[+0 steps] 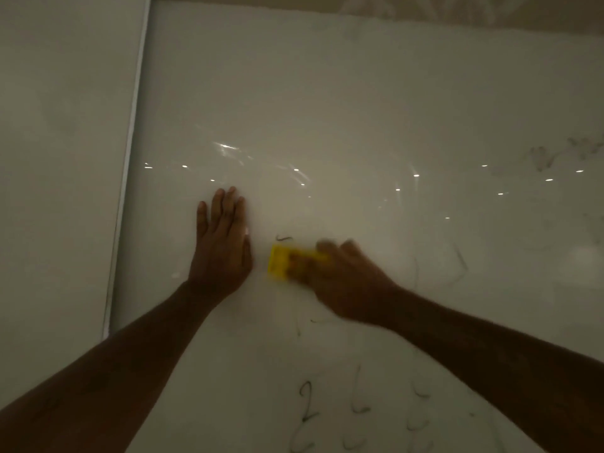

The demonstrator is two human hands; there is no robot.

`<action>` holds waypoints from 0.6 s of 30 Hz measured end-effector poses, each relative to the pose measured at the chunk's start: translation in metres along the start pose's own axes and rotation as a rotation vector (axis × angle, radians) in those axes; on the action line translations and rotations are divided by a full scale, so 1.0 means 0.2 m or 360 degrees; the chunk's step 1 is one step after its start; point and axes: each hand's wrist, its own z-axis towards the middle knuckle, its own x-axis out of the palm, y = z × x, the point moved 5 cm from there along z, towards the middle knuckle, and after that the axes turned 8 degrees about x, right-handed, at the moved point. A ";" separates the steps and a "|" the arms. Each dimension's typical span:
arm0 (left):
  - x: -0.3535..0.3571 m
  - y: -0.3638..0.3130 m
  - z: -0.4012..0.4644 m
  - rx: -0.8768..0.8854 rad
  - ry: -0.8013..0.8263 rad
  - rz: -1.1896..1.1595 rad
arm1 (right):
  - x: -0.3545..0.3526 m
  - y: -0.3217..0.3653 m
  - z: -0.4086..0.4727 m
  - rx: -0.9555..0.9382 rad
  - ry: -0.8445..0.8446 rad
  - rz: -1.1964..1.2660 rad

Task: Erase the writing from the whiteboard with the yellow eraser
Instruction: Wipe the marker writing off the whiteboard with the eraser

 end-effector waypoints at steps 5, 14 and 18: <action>0.00 0.01 -0.01 0.0021 0.0020 0.0013 | -0.09 -0.08 0.22 0.0823 -0.0128 0.0009; -0.02 -0.02 -0.03 -0.0086 0.0049 0.0046 | 0.01 0.05 -0.24 0.0192 -0.0021 0.0124; 0.00 -0.09 -0.01 -0.0074 0.0102 0.0074 | -0.10 -0.25 -0.37 0.1476 -0.0329 0.0151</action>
